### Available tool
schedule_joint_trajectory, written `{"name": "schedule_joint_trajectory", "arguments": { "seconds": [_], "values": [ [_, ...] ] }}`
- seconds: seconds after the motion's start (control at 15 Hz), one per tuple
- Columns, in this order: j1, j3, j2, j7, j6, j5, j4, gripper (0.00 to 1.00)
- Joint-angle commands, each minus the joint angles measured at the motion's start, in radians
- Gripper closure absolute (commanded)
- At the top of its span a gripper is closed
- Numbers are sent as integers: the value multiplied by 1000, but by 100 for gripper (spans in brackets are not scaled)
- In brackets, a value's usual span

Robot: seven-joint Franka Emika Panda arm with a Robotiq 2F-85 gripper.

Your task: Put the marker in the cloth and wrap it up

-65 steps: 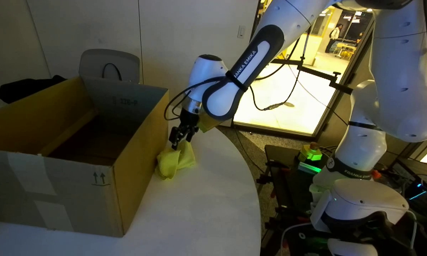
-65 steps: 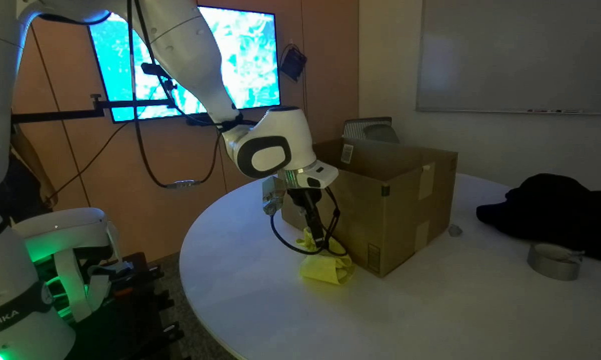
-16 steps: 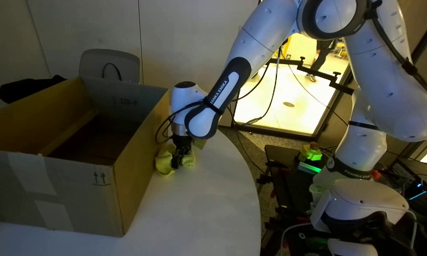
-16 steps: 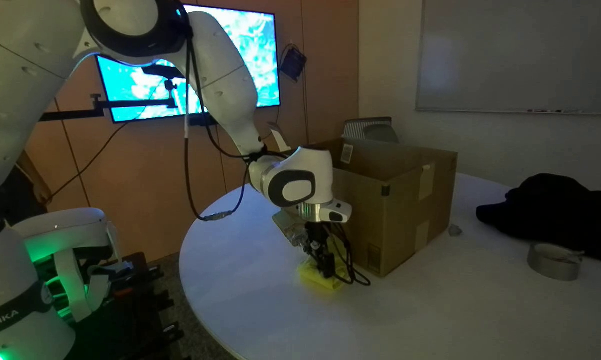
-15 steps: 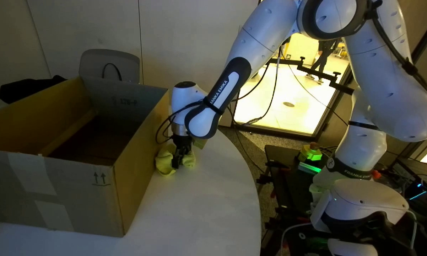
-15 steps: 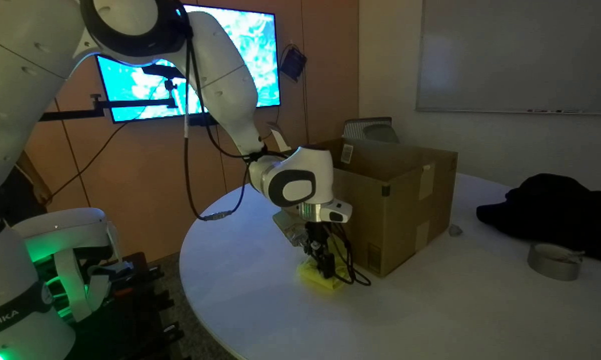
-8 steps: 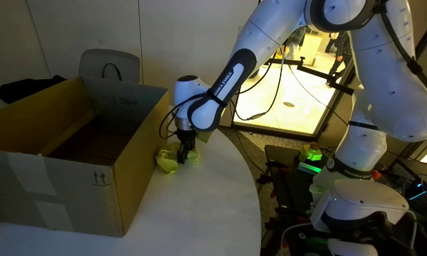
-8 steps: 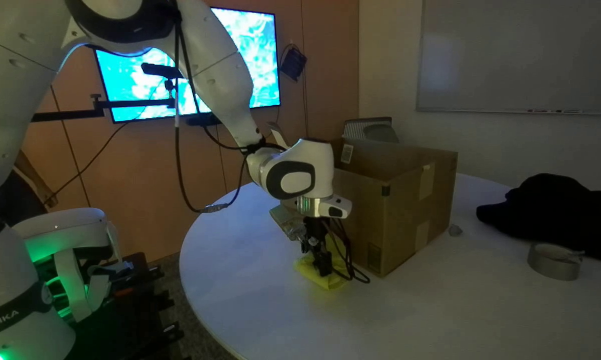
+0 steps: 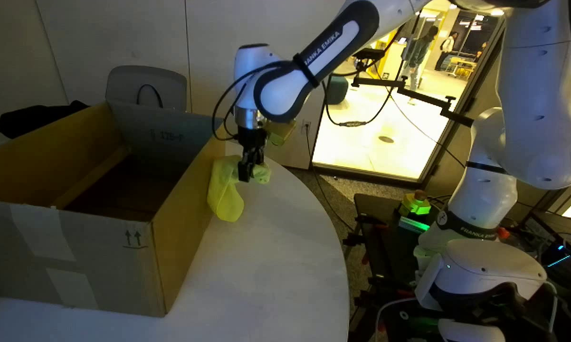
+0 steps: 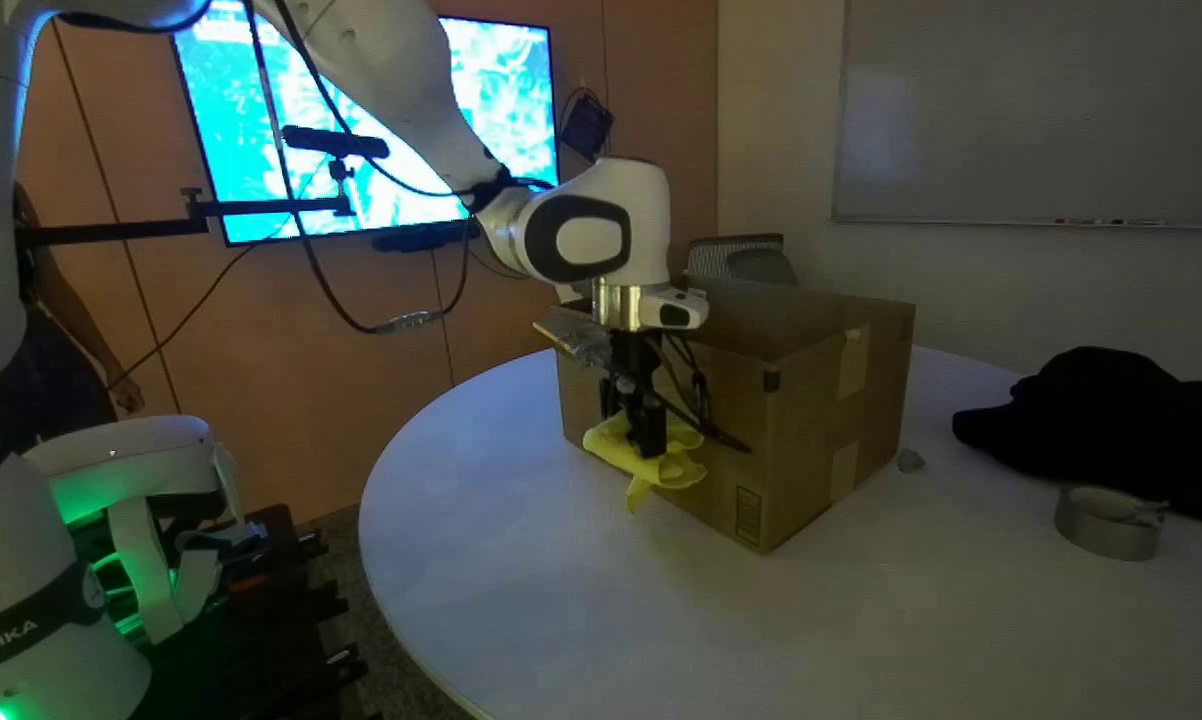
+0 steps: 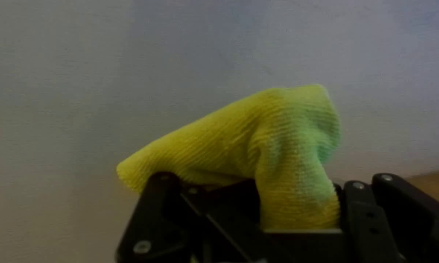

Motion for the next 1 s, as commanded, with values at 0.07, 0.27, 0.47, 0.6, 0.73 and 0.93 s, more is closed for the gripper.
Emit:
{"name": "schedule_joint_trajectory", "arguments": {
  "seconds": [0.07,0.27,0.47,0.6,0.73,0.93],
  "values": [
    [50,6,-128,102,-130,-34,96,100],
    [85,36,-163,168,-180,-22,195,100],
    [112,61,-106,223,-196,-18,339,100],
    [131,70,-43,262,-189,-21,428,100],
    [145,70,53,285,-183,-19,527,100],
    [160,70,198,289,-198,-2,660,100]
  ]
}}
